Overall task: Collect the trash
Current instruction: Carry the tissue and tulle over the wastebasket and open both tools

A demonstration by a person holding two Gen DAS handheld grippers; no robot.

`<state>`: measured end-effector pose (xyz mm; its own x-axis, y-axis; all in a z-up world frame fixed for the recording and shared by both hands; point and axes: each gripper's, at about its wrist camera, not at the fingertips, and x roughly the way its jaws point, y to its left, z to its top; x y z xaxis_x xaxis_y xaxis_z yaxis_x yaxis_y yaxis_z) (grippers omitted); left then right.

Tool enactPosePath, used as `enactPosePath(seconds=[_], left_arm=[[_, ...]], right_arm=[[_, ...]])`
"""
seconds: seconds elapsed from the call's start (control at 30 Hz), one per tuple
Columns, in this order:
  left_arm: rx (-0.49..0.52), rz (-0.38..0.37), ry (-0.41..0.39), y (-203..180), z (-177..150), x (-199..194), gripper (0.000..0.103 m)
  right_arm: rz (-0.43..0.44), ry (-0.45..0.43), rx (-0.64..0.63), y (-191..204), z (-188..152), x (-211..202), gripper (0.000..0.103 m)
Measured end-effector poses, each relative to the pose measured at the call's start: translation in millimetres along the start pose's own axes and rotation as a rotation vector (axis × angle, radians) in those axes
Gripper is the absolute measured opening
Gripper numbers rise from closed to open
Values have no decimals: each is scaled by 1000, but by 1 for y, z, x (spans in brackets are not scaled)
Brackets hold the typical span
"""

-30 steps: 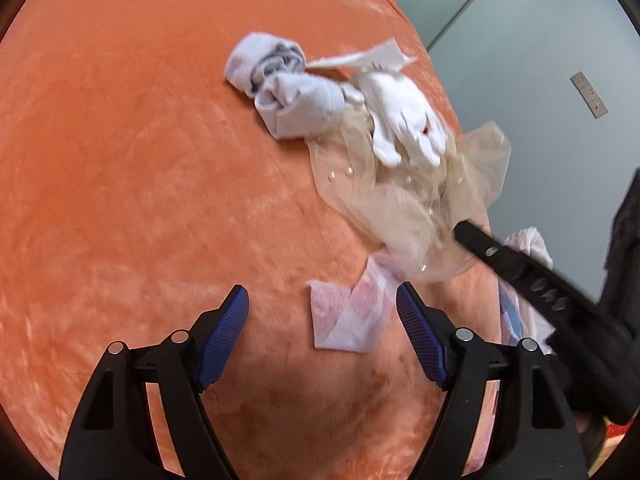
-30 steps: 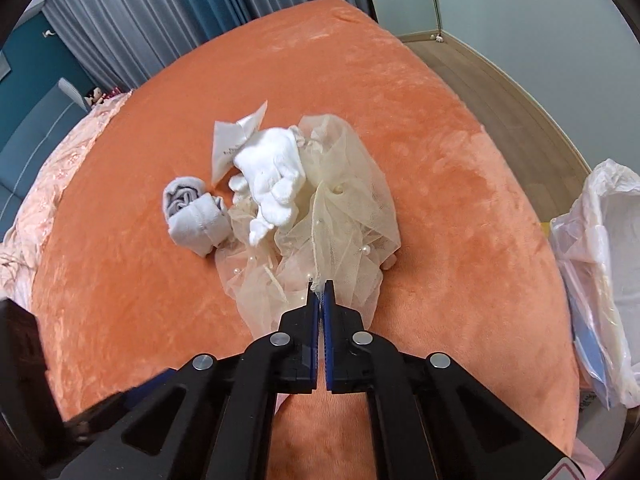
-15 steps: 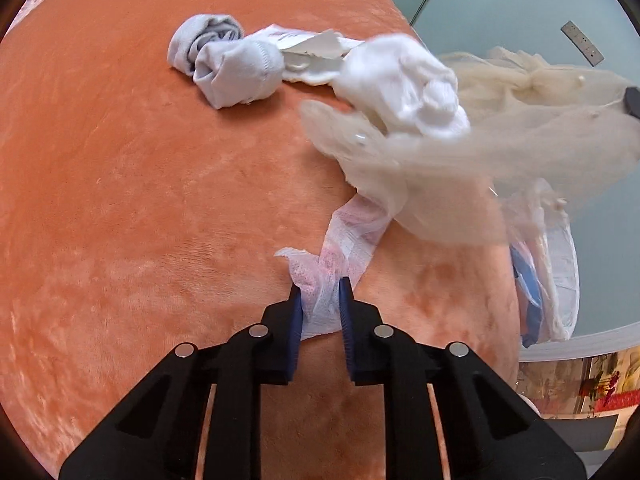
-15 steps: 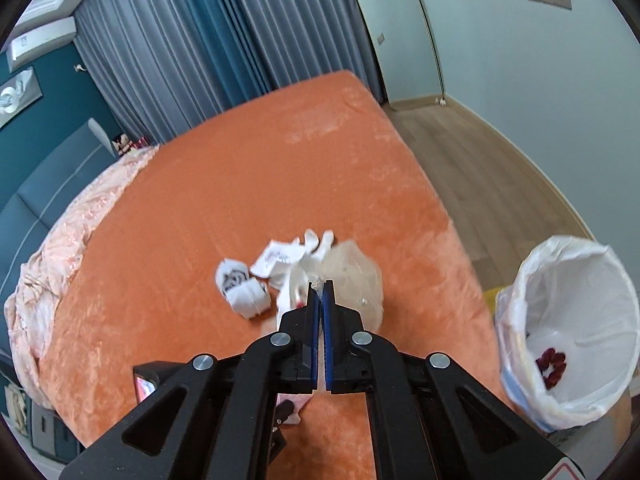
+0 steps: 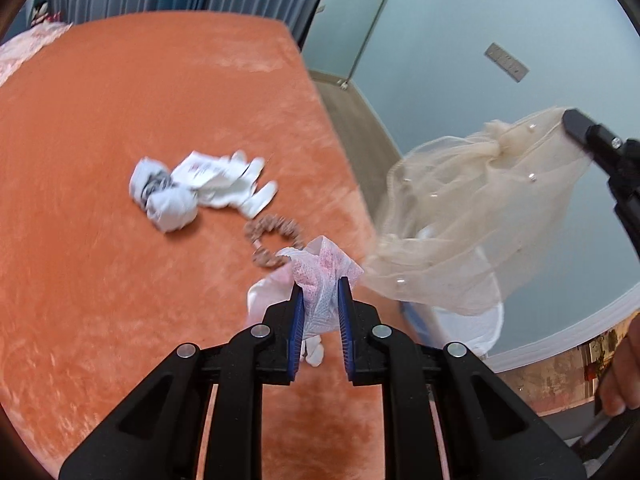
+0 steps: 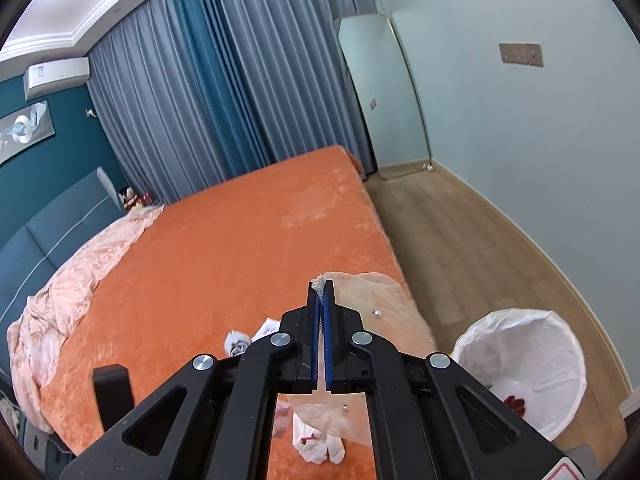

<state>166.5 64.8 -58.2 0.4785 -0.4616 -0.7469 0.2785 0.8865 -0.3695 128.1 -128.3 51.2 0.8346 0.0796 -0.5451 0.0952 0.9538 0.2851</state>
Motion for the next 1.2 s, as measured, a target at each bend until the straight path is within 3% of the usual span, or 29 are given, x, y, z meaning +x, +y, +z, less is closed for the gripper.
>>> enactPosePath(seconds=[0.2, 0.47, 0.7, 1.2], left_arm=[[58, -59, -77, -45, 26, -30, 16], [136, -109, -114, -102, 33, -45, 16], [198, -139, -108, -149, 34, -41, 16], [300, -178, -70, -214, 25, -17, 16]], right_arm=[[-12, -66, 9, -16, 14, -35, 2], [-42, -106, 27, -42, 20, -63, 2], [-84, -128, 40, -72, 25, -81, 2], [-177, -117, 93, -129, 19, -89, 2]])
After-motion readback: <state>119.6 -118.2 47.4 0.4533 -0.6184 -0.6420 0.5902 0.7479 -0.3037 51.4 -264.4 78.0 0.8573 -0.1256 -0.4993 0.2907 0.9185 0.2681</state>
